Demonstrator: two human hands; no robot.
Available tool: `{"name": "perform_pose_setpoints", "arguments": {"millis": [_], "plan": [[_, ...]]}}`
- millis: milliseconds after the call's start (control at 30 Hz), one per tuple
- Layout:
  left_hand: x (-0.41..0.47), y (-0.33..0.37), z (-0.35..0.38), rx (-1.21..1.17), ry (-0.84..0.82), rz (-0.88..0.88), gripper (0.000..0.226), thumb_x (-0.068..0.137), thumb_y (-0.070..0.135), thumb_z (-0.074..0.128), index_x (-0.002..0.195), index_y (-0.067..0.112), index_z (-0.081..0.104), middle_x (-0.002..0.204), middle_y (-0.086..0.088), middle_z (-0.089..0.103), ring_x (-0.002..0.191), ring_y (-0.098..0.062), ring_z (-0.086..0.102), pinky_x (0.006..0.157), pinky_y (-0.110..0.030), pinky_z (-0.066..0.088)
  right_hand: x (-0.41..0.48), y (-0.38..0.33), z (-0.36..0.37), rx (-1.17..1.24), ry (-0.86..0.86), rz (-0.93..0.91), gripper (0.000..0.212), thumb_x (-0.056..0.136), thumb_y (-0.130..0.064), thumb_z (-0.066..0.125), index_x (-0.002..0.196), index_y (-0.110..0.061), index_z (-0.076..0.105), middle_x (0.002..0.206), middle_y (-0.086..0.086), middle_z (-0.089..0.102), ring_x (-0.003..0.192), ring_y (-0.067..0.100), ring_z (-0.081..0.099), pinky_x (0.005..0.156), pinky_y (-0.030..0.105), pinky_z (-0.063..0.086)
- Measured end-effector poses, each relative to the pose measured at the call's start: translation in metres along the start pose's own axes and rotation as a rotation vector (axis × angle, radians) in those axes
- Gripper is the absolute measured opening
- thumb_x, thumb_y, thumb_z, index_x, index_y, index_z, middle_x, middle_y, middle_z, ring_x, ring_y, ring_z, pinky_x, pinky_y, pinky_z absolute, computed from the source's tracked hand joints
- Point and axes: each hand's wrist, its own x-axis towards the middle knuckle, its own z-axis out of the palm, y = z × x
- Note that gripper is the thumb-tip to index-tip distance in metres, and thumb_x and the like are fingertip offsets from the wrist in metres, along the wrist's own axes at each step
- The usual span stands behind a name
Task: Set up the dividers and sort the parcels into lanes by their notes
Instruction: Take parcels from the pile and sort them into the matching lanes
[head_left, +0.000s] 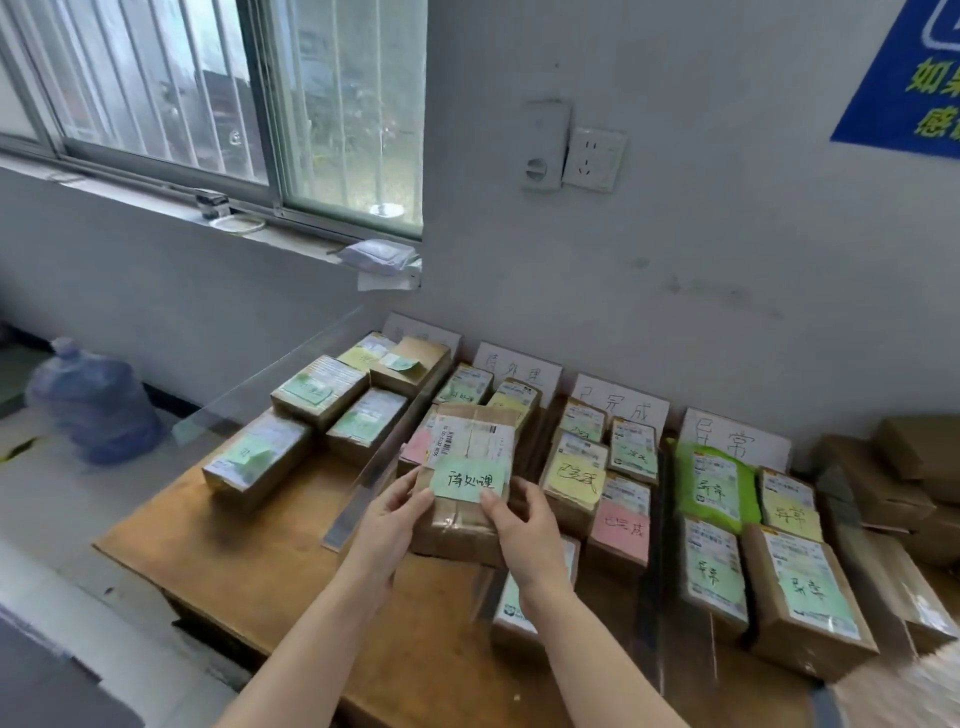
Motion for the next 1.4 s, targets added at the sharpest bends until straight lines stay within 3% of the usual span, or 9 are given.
{"name": "perform_pose_setpoints", "arguments": {"millis": [167, 300, 400, 533, 733, 1000, 1133, 1200, 1400], "plan": [[0.012, 0.006, -0.033, 0.105, 0.016, 0.036, 0.027, 0.097, 0.012, 0.057, 0.120, 0.027, 0.057, 0.104, 0.001, 0.070, 0.093, -0.016, 0.068, 0.065, -0.022, 0.054, 0.004, 0.009, 0.043, 0.001, 0.049, 0.066, 0.031, 0.089, -0.037, 0.068, 0.116, -0.037, 0.053, 0.120, -0.004, 0.065, 0.108, 0.015, 0.063, 0.094, 0.041, 0.055], [0.027, 0.000, -0.048, 0.311, 0.059, 0.076, 0.024, 0.100, 0.015, 0.053, 0.120, 0.027, 0.056, 0.104, 0.003, 0.069, 0.096, -0.016, 0.068, 0.069, -0.024, 0.055, 0.016, 0.020, 0.063, 0.024, 0.031, 0.157, 0.034, 0.094, -0.028, 0.064, 0.126, -0.025, 0.054, 0.115, -0.001, 0.066, 0.101, 0.014, 0.066, 0.088, 0.034, 0.057], [0.037, -0.008, -0.056, 0.597, 0.118, 0.099, 0.033, 0.099, 0.018, 0.052, 0.131, 0.022, 0.056, 0.116, 0.000, 0.066, 0.104, -0.017, 0.064, 0.087, -0.036, 0.055, 0.022, 0.029, 0.073, -0.007, 0.010, 0.212, 0.038, 0.096, -0.026, 0.060, 0.132, -0.020, 0.049, 0.118, 0.001, 0.066, 0.102, 0.014, 0.065, 0.075, 0.026, 0.056], [0.048, -0.016, -0.063, 0.949, 0.155, 0.121, 0.042, 0.099, 0.019, 0.051, 0.140, 0.013, 0.048, 0.131, -0.004, 0.054, 0.120, -0.019, 0.050, 0.099, -0.031, 0.042, 0.030, 0.043, 0.084, -0.059, -0.012, 0.257, 0.042, 0.099, -0.024, 0.057, 0.138, -0.018, 0.043, 0.126, 0.003, 0.063, 0.108, 0.015, 0.063, 0.064, 0.015, 0.049], [0.059, -0.025, -0.074, 1.223, 0.018, 0.127, 0.052, 0.100, 0.024, 0.049, 0.149, 0.017, 0.035, 0.147, -0.001, 0.038, 0.134, -0.016, 0.039, 0.106, -0.028, 0.039, 0.042, 0.060, 0.100, -0.110, -0.011, 0.332, 0.043, 0.099, -0.017, 0.057, 0.139, -0.016, 0.043, 0.133, 0.005, 0.059, 0.092, 0.008, 0.058, 0.058, 0.014, 0.046], [0.062, -0.029, -0.091, 1.359, -0.094, 0.139, 0.060, 0.098, 0.027, 0.053, 0.152, 0.020, 0.028, 0.156, -0.003, 0.028, 0.143, -0.018, 0.027, 0.113, -0.030, 0.032, 0.039, 0.078, 0.124, -0.231, 0.099, 0.358, 0.027, 0.096, -0.014, 0.057, 0.120, -0.026, 0.055, 0.126, -0.002, 0.065, 0.100, 0.010, 0.061, 0.079, 0.025, 0.057], [0.063, -0.038, -0.099, 1.386, -0.190, 0.097, 0.065, 0.098, 0.024, 0.054, 0.155, 0.021, 0.023, 0.164, -0.007, 0.010, 0.150, -0.025, 0.012, 0.118, -0.037, 0.025, 0.032, 0.081, 0.129, -0.300, 0.117, 0.354, 0.036, 0.098, -0.013, 0.056, 0.133, -0.021, 0.052, 0.132, -0.002, 0.061, 0.101, 0.008, 0.056, 0.061, 0.014, 0.051], [0.065, -0.040, -0.103, 1.424, -0.255, 0.077, 0.072, 0.098, 0.022, 0.056, 0.156, 0.019, 0.014, 0.165, -0.010, -0.002, 0.152, -0.028, 0.004, 0.120, -0.039, 0.020, 0.033, 0.080, 0.130, -0.331, 0.126, 0.339, 0.039, 0.098, -0.013, 0.056, 0.136, -0.021, 0.050, 0.136, -0.002, 0.059, 0.112, 0.012, 0.057, 0.055, 0.011, 0.046], [0.070, -0.039, -0.109, 1.586, -0.360, 0.146, 0.083, 0.096, 0.007, 0.056, 0.157, 0.014, 0.000, 0.163, -0.011, -0.018, 0.151, -0.027, -0.013, 0.121, -0.039, 0.018, 0.041, 0.086, 0.133, -0.429, 0.151, 0.287, 0.045, 0.096, -0.017, 0.060, 0.139, -0.024, 0.048, 0.141, -0.003, 0.055, 0.128, 0.016, 0.054, 0.059, 0.010, 0.049]]}}
